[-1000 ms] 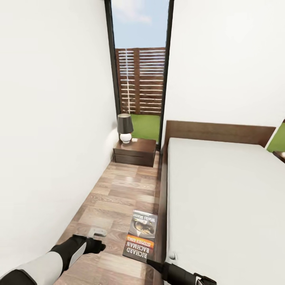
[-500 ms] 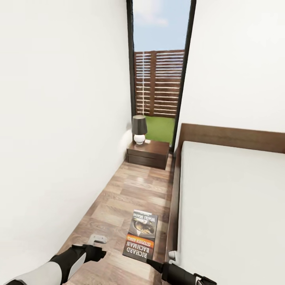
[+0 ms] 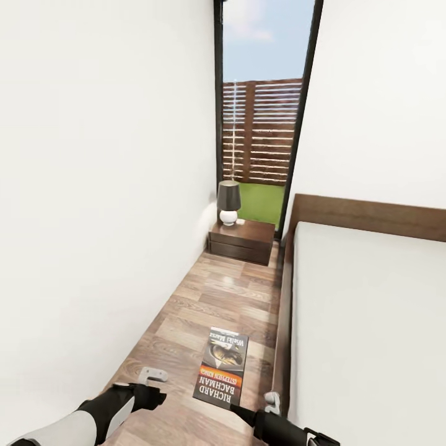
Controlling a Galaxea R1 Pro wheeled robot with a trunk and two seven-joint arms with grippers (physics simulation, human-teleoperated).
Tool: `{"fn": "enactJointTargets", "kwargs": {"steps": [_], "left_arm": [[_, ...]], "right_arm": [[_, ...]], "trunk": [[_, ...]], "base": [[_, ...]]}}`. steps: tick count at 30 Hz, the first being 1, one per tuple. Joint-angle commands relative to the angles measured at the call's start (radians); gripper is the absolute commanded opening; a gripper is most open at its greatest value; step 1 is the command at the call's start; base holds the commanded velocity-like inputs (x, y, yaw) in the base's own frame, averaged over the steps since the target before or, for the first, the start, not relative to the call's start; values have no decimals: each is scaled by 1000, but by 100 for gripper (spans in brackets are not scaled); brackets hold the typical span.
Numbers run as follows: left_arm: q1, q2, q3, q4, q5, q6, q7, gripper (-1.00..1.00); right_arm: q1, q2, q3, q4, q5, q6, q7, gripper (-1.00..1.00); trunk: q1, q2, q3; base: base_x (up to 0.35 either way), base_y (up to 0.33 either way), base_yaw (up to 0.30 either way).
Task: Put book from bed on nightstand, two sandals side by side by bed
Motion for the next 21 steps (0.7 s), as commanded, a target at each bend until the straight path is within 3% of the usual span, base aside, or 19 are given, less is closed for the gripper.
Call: {"fn": "enactJointTargets", "kwargs": {"steps": [1,21], "left_arm": [[0,1,-6,-2,10,6,-1,100],[0,3,-9,-2,9,6,-4,100]], "right_arm": [[-1,1,-9,-2,8,9,4,-100],[0,2,-9,-4,8,8,5,-100]], "trunk": [[1,-2,-2],[1,-2,3]], "base": [[-8,232,6],[40,250,19]]}}
